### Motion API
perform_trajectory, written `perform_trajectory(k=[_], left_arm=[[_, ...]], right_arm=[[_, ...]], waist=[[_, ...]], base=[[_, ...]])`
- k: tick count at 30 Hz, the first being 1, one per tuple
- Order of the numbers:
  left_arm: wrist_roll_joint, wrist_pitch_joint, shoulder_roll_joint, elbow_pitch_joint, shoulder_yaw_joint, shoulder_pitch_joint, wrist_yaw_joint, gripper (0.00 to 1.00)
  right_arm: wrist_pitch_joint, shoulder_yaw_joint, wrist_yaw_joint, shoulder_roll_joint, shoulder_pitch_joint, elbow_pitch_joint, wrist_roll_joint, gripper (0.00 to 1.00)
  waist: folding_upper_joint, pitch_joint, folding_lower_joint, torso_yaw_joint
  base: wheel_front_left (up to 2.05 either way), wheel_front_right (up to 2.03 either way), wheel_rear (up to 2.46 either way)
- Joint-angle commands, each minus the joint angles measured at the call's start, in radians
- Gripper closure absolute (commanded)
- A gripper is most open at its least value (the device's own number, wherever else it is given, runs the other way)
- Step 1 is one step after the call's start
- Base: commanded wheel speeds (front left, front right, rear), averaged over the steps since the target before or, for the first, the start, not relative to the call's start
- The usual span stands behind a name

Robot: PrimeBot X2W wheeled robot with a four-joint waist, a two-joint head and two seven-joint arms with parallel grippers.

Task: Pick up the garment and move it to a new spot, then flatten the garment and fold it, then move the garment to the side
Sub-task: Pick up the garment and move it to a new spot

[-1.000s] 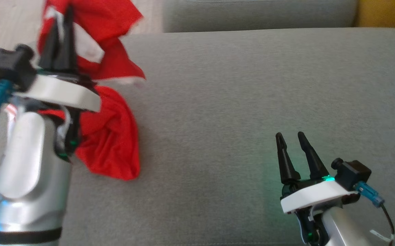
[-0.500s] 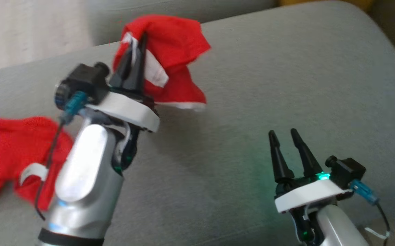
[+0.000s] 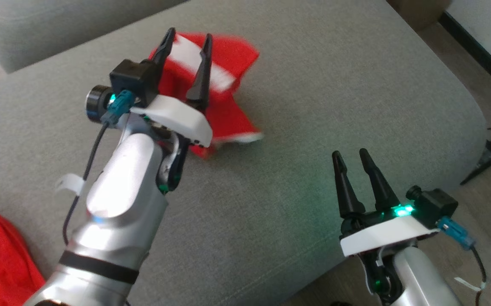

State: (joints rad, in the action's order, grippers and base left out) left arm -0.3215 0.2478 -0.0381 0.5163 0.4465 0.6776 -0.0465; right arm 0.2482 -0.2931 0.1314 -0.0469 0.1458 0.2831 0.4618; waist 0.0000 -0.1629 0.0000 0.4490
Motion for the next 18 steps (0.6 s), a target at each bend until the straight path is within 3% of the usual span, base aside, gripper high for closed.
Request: perform_trajectory(k=[1,8,18], left_arm=[[-0.015,0.010,-0.013,-0.022,-0.013,0.052,-0.014,0.00],[-0.023,0.014,-0.013,-0.032,-0.011,0.039,-0.023,0.00],[0.033,0.014,-0.063,-0.165,-0.108,-0.154,0.009,0.00]], right_arm=[[0.014,-0.021,-0.001,-0.003,0.036,-0.037,0.006,0.00],[0.014,0.011,-0.001,-0.003,0.032,-0.038,-0.008,0.00],[0.014,0.071,-0.001,-0.003,0.014,-0.016,-0.048,0.00]], waist=[[0.0000,-0.018,0.0000,0.016],[0.0000,0.003,0.0000,-0.072],[0.0000,0.080,0.0000,-0.242]], base=[[0.00,0.00,0.00],[0.00,0.00,0.00],[0.00,0.00,0.00]])
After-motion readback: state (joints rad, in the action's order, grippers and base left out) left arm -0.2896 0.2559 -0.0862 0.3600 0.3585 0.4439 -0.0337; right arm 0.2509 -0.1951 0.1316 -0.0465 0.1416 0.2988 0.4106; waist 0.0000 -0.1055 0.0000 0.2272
